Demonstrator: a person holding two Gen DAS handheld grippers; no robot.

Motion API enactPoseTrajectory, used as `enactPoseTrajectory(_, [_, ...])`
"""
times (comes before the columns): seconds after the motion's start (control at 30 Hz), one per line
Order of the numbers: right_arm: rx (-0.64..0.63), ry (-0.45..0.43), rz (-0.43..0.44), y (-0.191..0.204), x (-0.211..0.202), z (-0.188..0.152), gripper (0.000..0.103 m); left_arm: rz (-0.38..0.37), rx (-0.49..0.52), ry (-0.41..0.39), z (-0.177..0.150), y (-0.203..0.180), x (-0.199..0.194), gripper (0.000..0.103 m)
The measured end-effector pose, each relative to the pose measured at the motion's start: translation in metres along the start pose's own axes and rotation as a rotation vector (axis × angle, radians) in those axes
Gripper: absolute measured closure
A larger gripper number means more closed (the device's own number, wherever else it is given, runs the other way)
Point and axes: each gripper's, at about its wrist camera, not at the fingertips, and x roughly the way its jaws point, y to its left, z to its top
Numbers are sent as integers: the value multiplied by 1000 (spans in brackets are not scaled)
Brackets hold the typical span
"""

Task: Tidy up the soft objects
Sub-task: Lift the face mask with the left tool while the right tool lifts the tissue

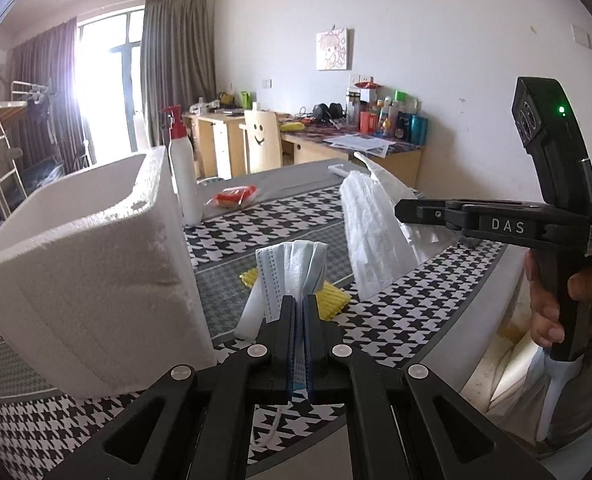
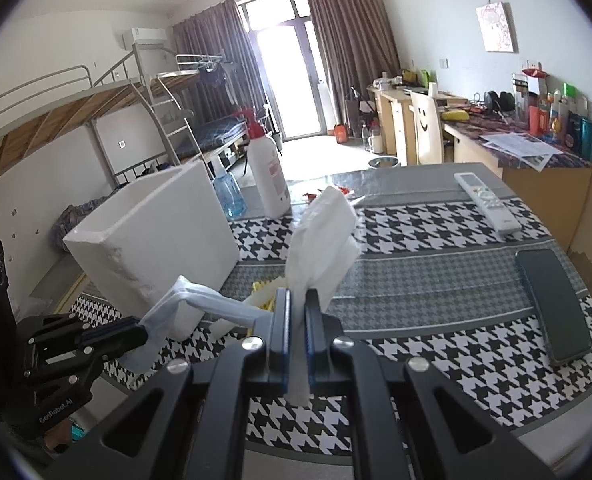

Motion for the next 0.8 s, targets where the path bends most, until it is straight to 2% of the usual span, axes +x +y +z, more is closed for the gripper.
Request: enactPoseTrajectory(0.8, [-43, -130, 3, 9, -36, 29, 94, 38, 11, -132, 50, 1, -28, 99])
